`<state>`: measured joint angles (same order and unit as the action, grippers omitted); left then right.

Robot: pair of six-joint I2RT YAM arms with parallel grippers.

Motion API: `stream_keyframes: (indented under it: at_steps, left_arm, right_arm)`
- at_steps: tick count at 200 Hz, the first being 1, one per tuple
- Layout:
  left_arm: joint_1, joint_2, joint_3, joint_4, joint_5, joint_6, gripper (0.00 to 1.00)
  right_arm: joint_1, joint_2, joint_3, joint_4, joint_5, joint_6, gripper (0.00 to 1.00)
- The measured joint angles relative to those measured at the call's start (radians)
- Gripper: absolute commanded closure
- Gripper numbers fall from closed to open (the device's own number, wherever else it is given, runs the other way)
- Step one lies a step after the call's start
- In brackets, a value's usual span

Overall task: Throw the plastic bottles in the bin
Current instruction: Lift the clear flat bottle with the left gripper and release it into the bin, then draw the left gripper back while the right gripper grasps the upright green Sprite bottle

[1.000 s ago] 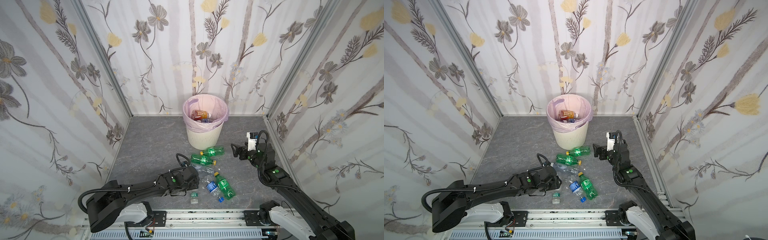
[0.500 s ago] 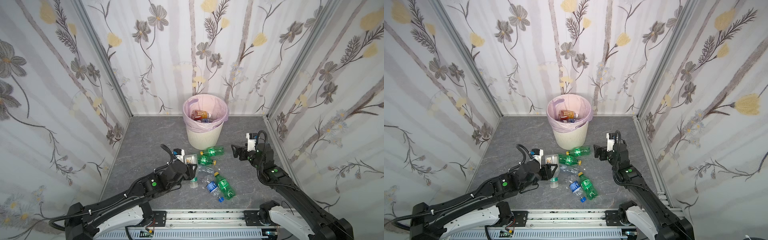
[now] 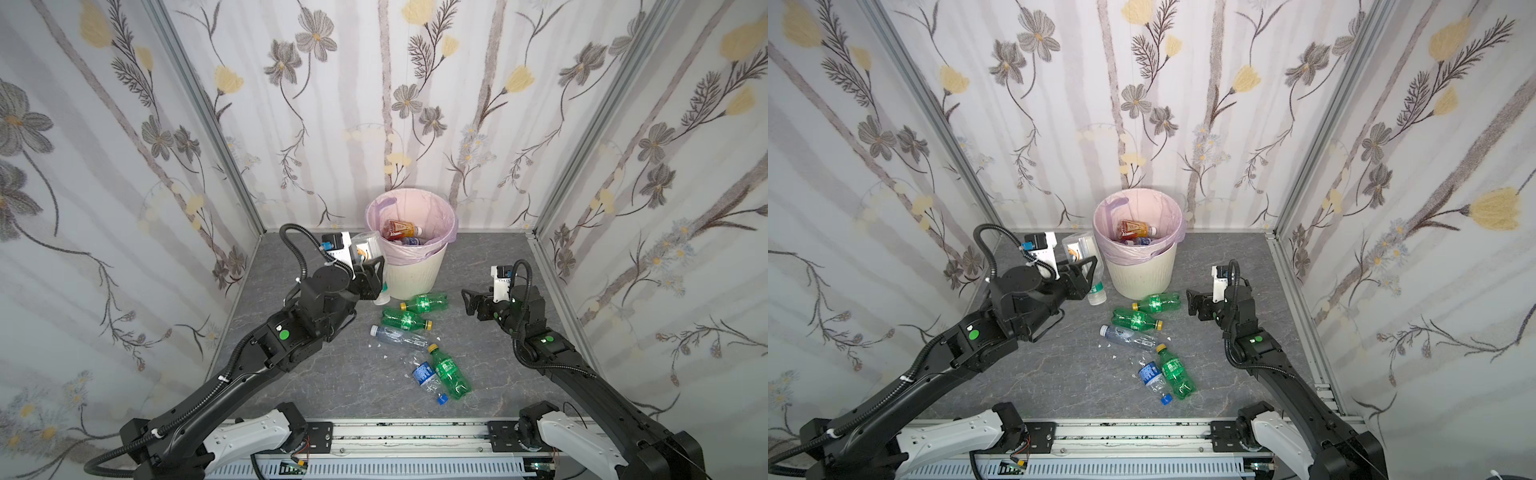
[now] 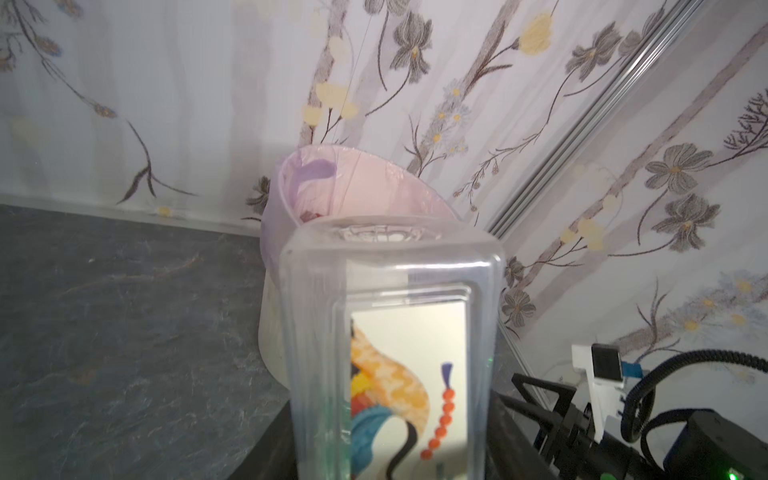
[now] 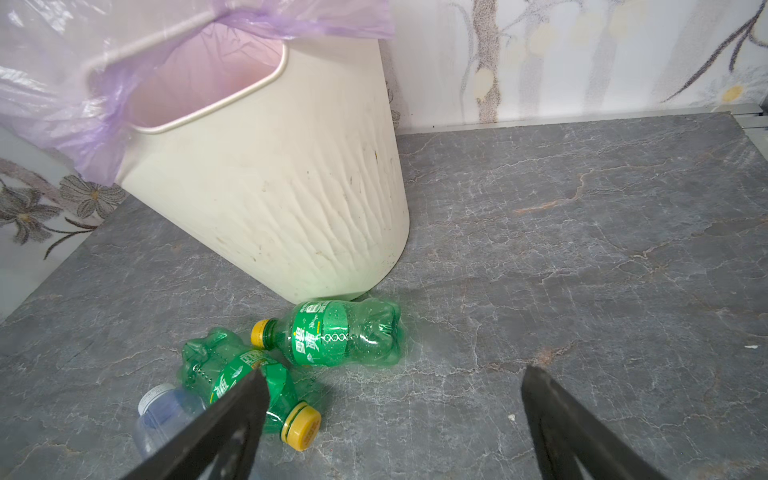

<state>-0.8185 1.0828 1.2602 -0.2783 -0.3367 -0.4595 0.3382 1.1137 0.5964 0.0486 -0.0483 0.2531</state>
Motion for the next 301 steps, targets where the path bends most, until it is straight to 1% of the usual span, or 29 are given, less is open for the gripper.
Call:
stream_keyframes:
  at_steps: [15, 19, 23, 27, 32, 34, 37, 41, 52, 62, 72, 84, 99, 117, 156, 192, 217, 251, 276, 301]
  left_arm:
    - [0.071, 0.137, 0.153, 0.012, 0.063, 0.033, 0.59]
    - [0.087, 0.172, 0.192, 0.018, 0.079, 0.039, 0.57]
    - [0.109, 0.218, 0.24, 0.027, 0.1, 0.04, 0.5]
    - [0.132, 0.266, 0.288, 0.043, 0.12, 0.04, 0.39]
    - [0.156, 0.321, 0.348, 0.045, 0.146, 0.039, 0.22]
    - [0.167, 0.347, 0.374, 0.048, 0.156, 0.041, 0.17]
    - [0.179, 0.38, 0.411, 0.048, 0.168, 0.04, 0.11]
    - [0.196, 0.431, 0.464, 0.057, 0.187, 0.04, 0.07]
    - [0.236, 0.551, 0.581, 0.072, 0.251, 0.036, 0.02]
    - [0.263, 0.64, 0.661, 0.069, 0.301, 0.029, 0.0]
    - [0.278, 0.69, 0.689, 0.059, 0.326, 0.012, 0.0]
    - [0.282, 0.704, 0.682, 0.026, 0.357, 0.01, 0.0]
    - [0.28, 0.681, 0.637, 0.02, 0.391, 0.007, 0.0]
    - [0.28, 0.618, 0.562, 0.019, 0.394, 0.008, 0.0]
    - [0.285, 0.433, 0.369, 0.025, 0.385, 0.037, 0.0]
    - [0.307, 0.232, 0.129, 0.021, 0.36, 0.064, 0.0]
    - [0.328, 0.079, -0.048, 0.02, 0.347, 0.072, 0.0]
    - [0.345, -0.093, -0.26, 0.019, 0.344, 0.087, 0.0]
    - [0.349, -0.172, -0.378, 0.018, 0.344, 0.086, 0.0]
    - [0.351, -0.206, -0.469, 0.017, 0.349, 0.087, 0.0]
  right_arm:
    - [0.0, -0.004, 0.0, 0.0, -0.005, 0.0, 0.05]
    - [0.0, -0.007, 0.0, -0.001, -0.006, 0.001, 0.06]
    - [0.0, -0.01, 0.0, -0.001, -0.009, 0.004, 0.06]
    - [0.0, -0.012, 0.0, -0.001, -0.01, 0.008, 0.06]
    - [0.0, -0.017, 0.0, -0.001, -0.012, 0.008, 0.06]
    - [0.0, -0.019, 0.0, -0.002, -0.014, 0.009, 0.06]
    - [0.0, -0.022, 0.0, -0.003, -0.017, 0.012, 0.06]
    - [0.0, -0.027, 0.0, -0.005, -0.022, 0.018, 0.06]
    - [0.0, -0.039, 0.0, -0.008, -0.024, 0.026, 0.06]
    - [0.002, -0.05, 0.0, -0.013, -0.025, 0.027, 0.06]
    - [0.002, -0.064, 0.0, -0.024, -0.028, 0.033, 0.06]
    - [0.003, -0.082, 0.0, -0.046, -0.031, 0.034, 0.06]
    - [0.003, -0.103, 0.0, -0.071, -0.033, 0.033, 0.06]
    - [0.003, -0.119, 0.007, -0.106, -0.05, 0.026, 0.07]
    - [0.011, -0.138, 0.037, -0.192, -0.076, 0.026, 0.11]
    - [0.026, -0.143, 0.075, -0.312, -0.092, 0.045, 0.14]
    - [0.061, -0.109, 0.094, -0.412, -0.122, 0.054, 0.15]
    - [0.118, -0.056, 0.098, -0.526, -0.137, 0.073, 0.17]
    - [0.17, -0.017, 0.098, -0.565, -0.161, 0.087, 0.18]
    - [0.223, 0.032, 0.098, -0.592, -0.188, 0.098, 0.19]
